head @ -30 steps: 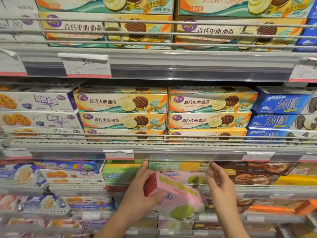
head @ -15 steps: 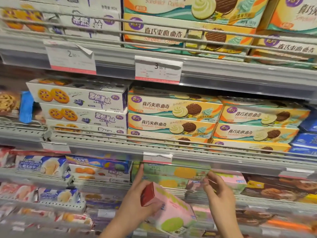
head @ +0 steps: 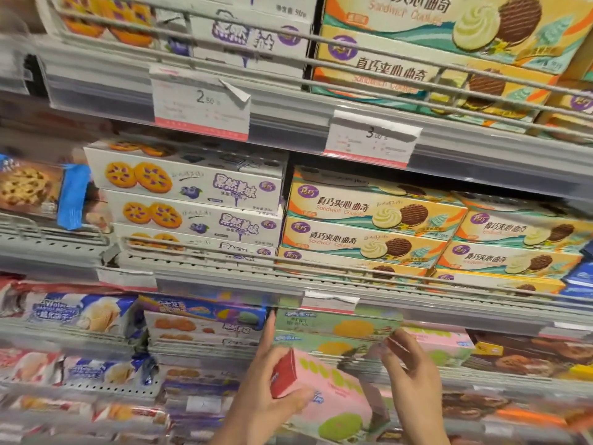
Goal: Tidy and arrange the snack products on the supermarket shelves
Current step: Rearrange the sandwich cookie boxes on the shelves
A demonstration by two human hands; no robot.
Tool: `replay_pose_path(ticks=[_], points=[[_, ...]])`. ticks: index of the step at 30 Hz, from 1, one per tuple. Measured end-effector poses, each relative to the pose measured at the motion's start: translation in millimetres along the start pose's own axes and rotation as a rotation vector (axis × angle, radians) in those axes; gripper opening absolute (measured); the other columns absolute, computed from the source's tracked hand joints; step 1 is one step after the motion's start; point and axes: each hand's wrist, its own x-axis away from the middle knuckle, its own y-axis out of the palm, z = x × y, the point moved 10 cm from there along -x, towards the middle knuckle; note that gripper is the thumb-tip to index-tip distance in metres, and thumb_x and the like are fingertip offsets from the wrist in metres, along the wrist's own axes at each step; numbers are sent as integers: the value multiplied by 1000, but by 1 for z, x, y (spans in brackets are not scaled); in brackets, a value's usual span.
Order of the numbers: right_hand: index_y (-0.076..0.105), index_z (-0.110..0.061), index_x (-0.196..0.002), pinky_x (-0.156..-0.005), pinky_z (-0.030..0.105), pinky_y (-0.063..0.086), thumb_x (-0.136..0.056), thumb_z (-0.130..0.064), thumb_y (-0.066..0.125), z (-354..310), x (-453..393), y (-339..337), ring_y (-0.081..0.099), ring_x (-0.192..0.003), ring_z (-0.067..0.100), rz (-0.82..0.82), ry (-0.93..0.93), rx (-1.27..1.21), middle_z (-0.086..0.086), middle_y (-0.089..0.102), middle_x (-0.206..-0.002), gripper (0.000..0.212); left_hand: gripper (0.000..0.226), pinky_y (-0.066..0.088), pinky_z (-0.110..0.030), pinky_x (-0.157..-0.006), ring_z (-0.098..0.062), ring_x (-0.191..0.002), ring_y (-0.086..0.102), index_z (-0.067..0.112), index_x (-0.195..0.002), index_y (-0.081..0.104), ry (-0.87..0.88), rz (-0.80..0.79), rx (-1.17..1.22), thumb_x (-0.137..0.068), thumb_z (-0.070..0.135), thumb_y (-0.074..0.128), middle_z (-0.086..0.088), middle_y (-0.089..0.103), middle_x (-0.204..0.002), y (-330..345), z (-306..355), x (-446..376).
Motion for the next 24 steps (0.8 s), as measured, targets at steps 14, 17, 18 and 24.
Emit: replay_pose_path(ticks=[14,17,18,24], points=[[56,-20,-141,-103,48,51,-76,-37,57,-12,3,14,62,-118,9,7,32,22,-9,67,-126,68,38,43,-2,-86,28,-131,27,21,-107,72,-21,52,181,-74,12,88,30,2,-163,-1,-8,9],[56,-22,-142,-103,49,51,-76,-40,57,-13,1,14,62,-119,8,-29,27,22,-12,67,-126,69,39,40,-1,-89,23,-136,25,22,-106,73,1,69,189,-72,12,89,30,6,-164,-1,-13,10],[55,-23,-143,-103,48,51,-77,-41,57,-12,1,13,62,-119,8,-51,30,23,-12,67,-127,69,42,39,-1,-92,20,-139,24,23,-108,73,13,91,190,-72,12,90,30,8,-164,-1,-15,11],[64,-41,-124,-84,22,51,-86,-52,62,6,1,-11,61,-111,-8,-120,-22,13,-29,67,-119,39,54,36,-23,-112,-9,-149,29,30,-112,72,53,284,88,-62,43,85,10,28,-164,4,-23,27]])
